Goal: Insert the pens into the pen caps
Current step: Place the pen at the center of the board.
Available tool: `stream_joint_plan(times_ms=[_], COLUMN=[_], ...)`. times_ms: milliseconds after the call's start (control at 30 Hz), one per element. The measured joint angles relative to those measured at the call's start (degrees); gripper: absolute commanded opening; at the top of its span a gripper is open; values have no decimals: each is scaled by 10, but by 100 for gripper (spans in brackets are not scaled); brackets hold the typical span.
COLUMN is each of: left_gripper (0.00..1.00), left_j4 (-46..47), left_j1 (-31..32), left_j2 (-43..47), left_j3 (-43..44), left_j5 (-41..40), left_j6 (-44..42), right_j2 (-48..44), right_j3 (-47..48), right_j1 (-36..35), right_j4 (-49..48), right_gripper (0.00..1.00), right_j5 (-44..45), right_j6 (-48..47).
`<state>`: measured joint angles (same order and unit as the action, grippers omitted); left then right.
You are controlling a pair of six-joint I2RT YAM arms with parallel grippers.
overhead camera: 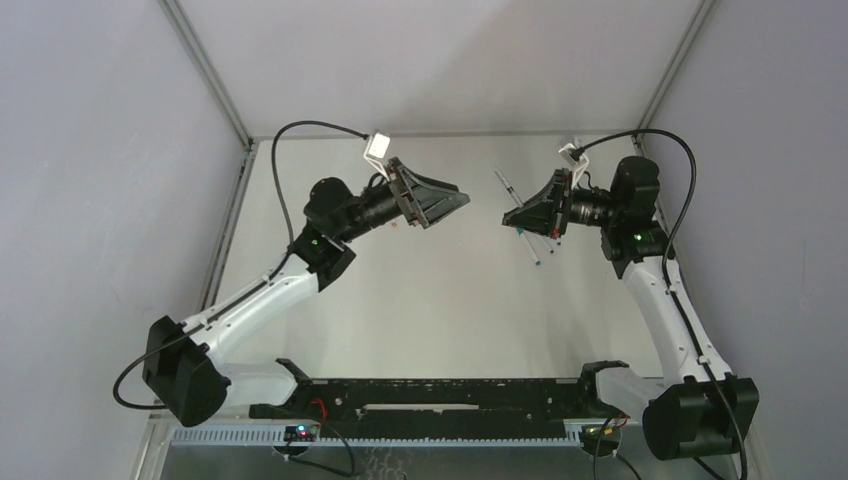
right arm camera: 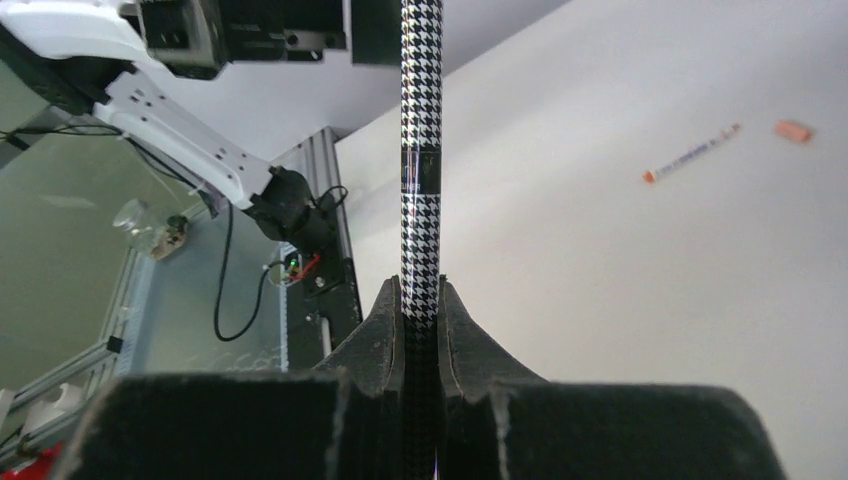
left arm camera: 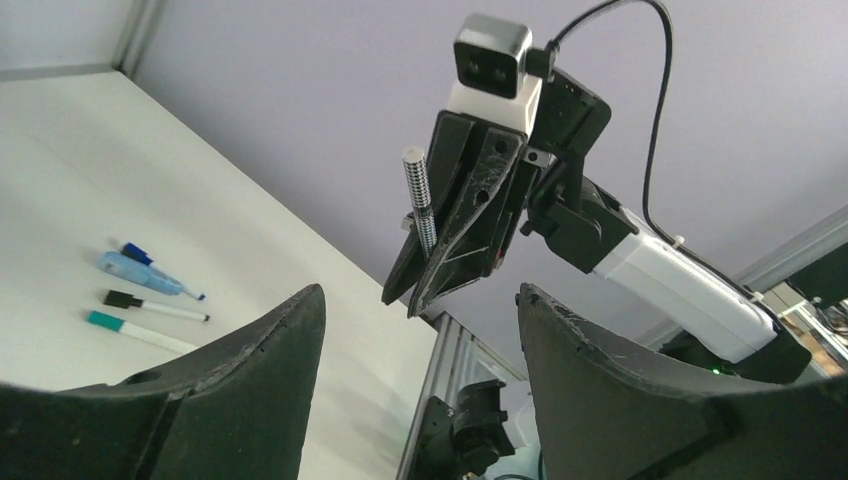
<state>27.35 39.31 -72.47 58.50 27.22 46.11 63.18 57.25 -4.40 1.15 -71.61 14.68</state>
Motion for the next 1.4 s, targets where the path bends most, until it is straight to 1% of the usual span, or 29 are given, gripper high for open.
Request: stream_joint_plan(times_ms=[100,233,500,700,867,967,1167,1400], left_gripper=[75,75,75,75,75,75,75,75], left_j4=[4,-6,-27,-31,-31,-30,-31,-30], left_j1=[-19,-47,-92,-97,-98,-99,-101,-106], left_j2=[21,48,100,106,106,105,106,104], left_j3=[-22,-51,-103,-119,-127,-134,-149,-157], left_j5=[-1,-7,-33,-42,-45,-46,-48,-52], left_j6=[-7,-21,-41,-41,-41,-41,-41,-40], right_j2=[-15,-26,-24,17,71,123,199,264], right_j3=[-17,-34,-63,-63,-62,-50,-42,-26], right_j1=[16,32,37,37,64,77,78,78], right_j4=[35,96,214,261,286,299,269,250], right_gripper=[1,3,3,3,1,1,2,4], right_j5=[11,52,201,289,325,342,376,397], right_j6=[-37,-99,-221,-282,-323,-339,-330,-327])
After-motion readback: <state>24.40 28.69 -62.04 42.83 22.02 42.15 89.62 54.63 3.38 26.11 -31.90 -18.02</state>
